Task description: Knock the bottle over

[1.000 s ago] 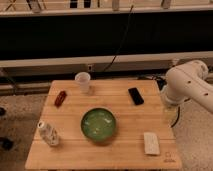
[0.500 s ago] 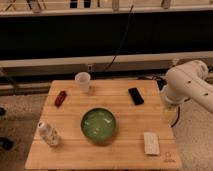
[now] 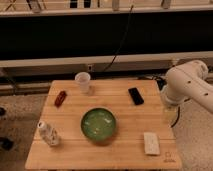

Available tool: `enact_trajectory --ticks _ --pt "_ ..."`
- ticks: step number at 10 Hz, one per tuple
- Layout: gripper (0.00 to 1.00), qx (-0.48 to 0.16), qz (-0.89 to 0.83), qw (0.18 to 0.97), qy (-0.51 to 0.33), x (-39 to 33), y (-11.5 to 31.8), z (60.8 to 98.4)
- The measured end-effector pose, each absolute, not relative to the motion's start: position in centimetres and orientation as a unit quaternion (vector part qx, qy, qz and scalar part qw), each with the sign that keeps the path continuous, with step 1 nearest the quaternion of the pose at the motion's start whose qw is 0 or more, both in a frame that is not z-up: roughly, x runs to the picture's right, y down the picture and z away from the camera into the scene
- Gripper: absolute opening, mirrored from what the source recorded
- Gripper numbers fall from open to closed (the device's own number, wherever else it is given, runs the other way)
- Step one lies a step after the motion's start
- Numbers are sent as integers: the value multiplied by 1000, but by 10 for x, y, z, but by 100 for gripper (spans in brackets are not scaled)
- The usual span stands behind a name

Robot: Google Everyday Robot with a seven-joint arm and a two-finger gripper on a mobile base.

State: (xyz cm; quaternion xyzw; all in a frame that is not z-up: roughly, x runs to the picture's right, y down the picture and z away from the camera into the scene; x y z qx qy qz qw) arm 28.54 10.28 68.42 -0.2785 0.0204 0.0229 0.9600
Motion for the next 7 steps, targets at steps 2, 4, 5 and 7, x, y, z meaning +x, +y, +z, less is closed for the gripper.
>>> enact_trajectory --ticks 2,4,5,7 --pt "80 -276 6 961 17 272 102 684" --pt "80 -275 -14 961 10 243 100 685" --pt "80 -273 -26 962 7 231 99 684" --pt "80 -271 -37 962 6 223 98 684"
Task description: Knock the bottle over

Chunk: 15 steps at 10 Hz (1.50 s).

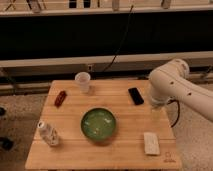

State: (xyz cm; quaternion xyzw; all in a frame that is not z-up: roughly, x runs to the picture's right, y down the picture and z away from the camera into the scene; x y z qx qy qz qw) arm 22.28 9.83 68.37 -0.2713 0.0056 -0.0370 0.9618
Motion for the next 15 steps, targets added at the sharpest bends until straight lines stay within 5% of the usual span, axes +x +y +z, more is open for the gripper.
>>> enact_trajectory --ticks 15 --pt "80 -266 -156 951 -19 82 111 680"
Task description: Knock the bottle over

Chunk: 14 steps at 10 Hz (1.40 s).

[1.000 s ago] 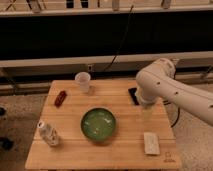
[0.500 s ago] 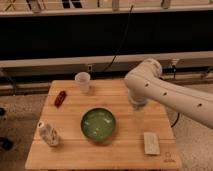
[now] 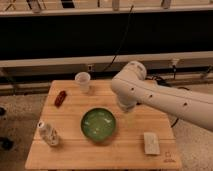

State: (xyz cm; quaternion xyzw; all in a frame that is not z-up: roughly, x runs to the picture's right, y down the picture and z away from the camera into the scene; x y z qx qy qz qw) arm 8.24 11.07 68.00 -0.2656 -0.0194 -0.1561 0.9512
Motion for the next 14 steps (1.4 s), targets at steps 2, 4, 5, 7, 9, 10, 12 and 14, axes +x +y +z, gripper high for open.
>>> enact_trajectory --ticks 2,4,5,7,9,10,12,14 --pt "80 -263 -172 949 -24 68 115 678" --pt "80 -263 -189 946 -28 51 123 675" --pt "80 -261 -196 945 -30 40 125 674" --pt "76 -259 -213 941 -36 17 134 671" --pt "80 -259 -224 939 -39 9 140 667" --pt "80 -258 -229 938 -42 0 142 667" --pt "77 -254 -240 935 -51 -24 146 666" --pt "60 -254 -244 934 -53 -26 152 667"
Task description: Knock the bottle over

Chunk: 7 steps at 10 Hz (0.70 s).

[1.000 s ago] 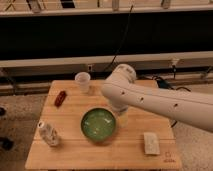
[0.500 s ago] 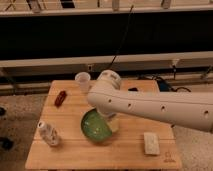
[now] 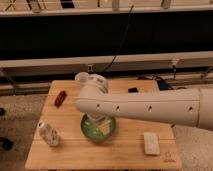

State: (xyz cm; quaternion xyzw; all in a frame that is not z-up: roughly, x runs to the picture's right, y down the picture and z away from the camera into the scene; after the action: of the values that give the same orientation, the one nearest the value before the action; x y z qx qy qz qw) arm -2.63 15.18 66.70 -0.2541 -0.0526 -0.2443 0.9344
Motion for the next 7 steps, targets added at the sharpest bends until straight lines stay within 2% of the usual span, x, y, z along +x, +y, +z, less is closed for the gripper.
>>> enact_trajectory --ticks 1,2,4,5,7 --pt "55 -254 -246 934 -54 -26 153 668" --pt "43 -253 -251 933 -59 -30 154 671" --pt "29 -251 -259 930 -68 -48 155 673" --pt "17 -251 -262 929 -71 -51 157 674" --pt "3 -252 -271 926 -77 -52 163 677"
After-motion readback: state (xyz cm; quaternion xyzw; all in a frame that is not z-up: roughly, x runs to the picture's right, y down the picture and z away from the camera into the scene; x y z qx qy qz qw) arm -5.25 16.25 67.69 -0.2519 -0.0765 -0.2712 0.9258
